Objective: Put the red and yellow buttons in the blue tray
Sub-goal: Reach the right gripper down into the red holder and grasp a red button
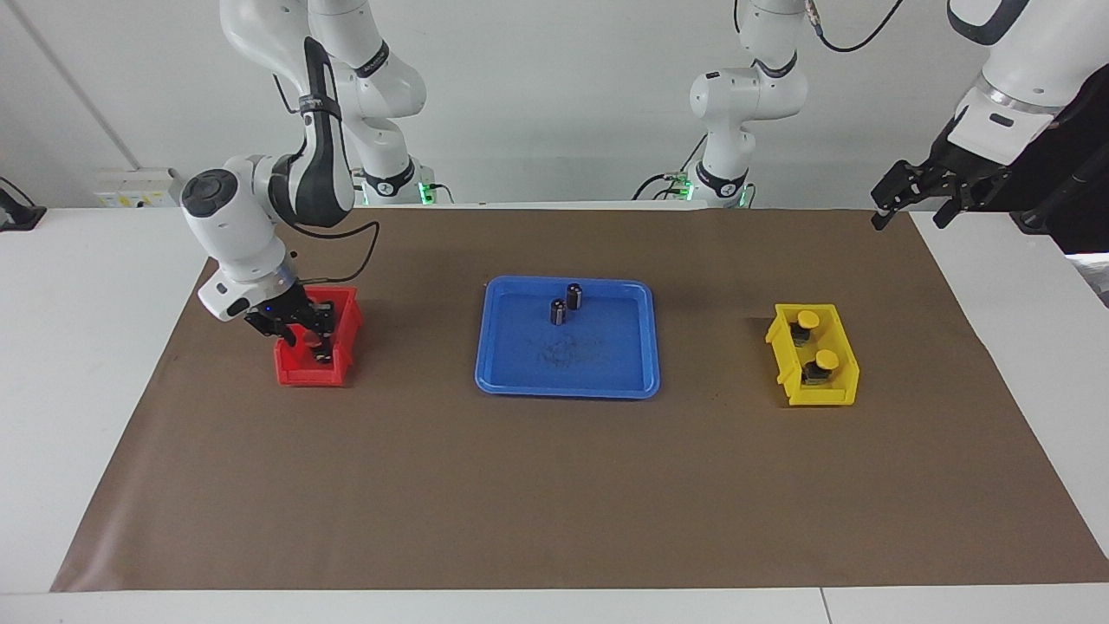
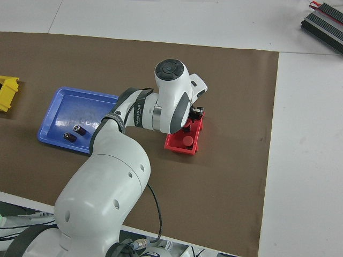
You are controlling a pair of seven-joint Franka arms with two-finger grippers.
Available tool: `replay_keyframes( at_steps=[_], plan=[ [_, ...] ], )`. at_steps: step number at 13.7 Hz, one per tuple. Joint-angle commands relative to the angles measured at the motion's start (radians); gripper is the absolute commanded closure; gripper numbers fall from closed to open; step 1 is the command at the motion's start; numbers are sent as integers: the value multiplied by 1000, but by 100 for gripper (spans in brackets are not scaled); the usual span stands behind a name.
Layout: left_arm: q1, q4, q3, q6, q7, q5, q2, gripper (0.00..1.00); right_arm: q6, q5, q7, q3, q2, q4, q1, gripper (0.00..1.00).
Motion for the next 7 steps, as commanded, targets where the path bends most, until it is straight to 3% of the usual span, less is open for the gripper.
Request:
replay_keyframes(
  at_steps=[1, 7],
  plan=[
    [8, -23, -5, -5, 5, 16, -22, 0, 25, 18, -1, 6, -31, -40, -10, 41],
    [8, -23, -5, -5, 5, 16, -22, 0, 62, 18, -1, 6, -40, -72, -10, 48]
  ],
)
